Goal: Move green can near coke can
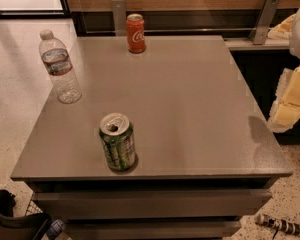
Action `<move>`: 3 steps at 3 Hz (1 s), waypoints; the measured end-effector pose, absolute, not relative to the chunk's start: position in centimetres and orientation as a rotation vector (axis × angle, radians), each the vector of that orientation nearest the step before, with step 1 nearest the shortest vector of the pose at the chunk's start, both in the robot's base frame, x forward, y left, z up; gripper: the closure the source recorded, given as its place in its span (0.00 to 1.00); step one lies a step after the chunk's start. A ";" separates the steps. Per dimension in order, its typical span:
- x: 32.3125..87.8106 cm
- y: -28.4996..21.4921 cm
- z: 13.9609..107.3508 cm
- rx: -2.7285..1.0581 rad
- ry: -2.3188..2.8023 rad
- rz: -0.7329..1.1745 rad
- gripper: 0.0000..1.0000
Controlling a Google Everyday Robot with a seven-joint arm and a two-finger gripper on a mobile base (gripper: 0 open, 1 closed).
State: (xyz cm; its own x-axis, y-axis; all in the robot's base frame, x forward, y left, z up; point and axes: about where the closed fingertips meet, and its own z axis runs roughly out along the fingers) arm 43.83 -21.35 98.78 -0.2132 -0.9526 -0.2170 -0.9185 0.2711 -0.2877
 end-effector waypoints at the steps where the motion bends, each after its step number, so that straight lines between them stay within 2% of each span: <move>1: 43.8 -21.3 98.8 -1.703 2.200 -0.136 0.00; 3: 44.8 -20.1 94.8 -1.643 2.009 0.094 0.00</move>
Offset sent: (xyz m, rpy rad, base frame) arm -0.0050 0.0399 -0.0268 0.4361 -0.0727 0.1653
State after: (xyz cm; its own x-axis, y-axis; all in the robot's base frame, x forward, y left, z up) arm 44.78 -20.07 94.78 -0.1126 -0.8895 -0.4429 -0.9268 0.2547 -0.2760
